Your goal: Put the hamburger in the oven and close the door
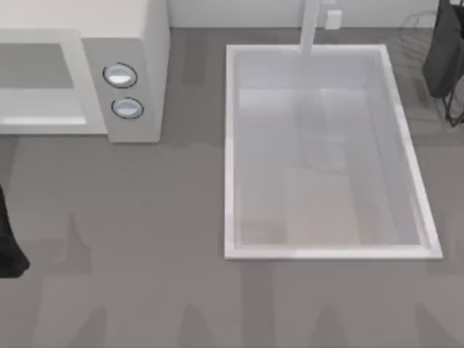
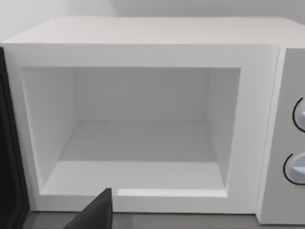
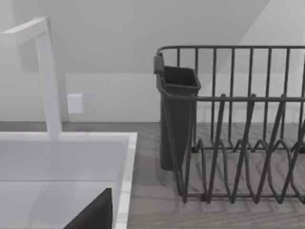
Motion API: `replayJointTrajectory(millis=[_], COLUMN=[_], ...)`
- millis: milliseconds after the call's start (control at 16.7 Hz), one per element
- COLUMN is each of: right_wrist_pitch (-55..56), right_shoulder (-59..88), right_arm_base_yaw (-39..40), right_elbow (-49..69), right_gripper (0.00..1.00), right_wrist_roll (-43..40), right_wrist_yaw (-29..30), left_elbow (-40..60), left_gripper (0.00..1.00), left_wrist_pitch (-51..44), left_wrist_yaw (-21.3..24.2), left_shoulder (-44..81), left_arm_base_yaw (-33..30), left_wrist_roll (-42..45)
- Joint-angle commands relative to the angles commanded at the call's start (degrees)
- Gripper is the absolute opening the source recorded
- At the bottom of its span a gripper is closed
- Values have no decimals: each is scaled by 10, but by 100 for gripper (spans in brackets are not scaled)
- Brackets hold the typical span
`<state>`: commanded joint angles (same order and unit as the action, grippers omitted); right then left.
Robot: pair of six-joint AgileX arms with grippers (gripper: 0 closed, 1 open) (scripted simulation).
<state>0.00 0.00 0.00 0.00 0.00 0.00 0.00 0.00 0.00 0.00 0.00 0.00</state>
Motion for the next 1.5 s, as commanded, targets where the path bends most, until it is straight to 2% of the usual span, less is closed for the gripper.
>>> replayJointTrajectory(millis=[240,480,1200,1500], right_wrist_pitch=[0,0,0,0], right_shoulder=[0,0,0,0], right_arm_base_yaw=[0,0,0,0], right_elbow=[0,0,0,0], right_gripper=[100,100,100,100], right_wrist_roll=[0,0,0,0], right_wrist_yaw=[0,0,0,0], left_elbow=[16,99,508,628], left_gripper=[100,100,100,100], left_wrist_pitch=[-13,-84,-430,-531], left_wrist_yaw=[0,0,0,0], left_shoulder=[18,128,764,956], left_arm_base_yaw=[5,33,169,209], left_wrist_roll=[7,45,231,286])
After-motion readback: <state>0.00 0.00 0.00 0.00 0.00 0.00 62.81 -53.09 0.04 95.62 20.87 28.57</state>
